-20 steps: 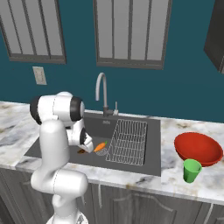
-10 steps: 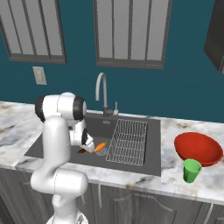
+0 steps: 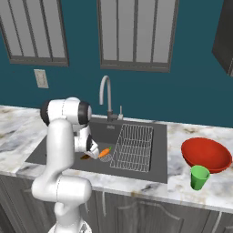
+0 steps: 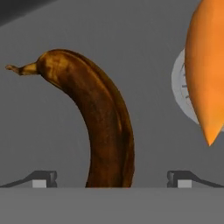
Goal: Remove the carrot and banana from the sink. Then move the bowl and cup from the counter to the sink for washing.
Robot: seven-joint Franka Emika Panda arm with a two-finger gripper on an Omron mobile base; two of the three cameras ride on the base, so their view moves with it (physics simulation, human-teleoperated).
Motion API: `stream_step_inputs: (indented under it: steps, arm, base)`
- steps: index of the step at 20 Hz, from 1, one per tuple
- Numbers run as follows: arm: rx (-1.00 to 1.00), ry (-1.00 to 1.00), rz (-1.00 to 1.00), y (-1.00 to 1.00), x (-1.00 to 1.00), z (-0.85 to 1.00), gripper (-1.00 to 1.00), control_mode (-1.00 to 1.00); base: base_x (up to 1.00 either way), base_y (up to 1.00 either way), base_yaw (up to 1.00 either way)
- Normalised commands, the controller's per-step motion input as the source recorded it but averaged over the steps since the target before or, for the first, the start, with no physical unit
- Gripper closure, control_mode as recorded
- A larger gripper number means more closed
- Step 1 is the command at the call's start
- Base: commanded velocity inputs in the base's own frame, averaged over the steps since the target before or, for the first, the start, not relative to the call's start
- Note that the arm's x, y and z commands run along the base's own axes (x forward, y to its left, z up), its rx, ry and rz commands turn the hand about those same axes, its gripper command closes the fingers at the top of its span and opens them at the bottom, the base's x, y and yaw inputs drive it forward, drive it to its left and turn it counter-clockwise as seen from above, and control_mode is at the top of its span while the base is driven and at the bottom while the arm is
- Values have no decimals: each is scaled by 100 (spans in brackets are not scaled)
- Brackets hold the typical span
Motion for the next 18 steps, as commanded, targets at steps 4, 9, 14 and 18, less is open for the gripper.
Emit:
stream_step_inputs:
  steps: [4, 9, 14, 18]
  arm:
    - [0, 0, 0, 0, 13, -18, -100, -100]
    - [0, 0, 0, 1, 13, -20, -100, -100]
    - [0, 0, 0, 1, 12, -20, -100, -100]
    - [-1, 3, 0, 2, 8, -23, 100, -100]
  base:
    - [0, 0, 0]
    - [0, 0, 0]
    - [0, 0, 0]
    - [0, 0, 0]
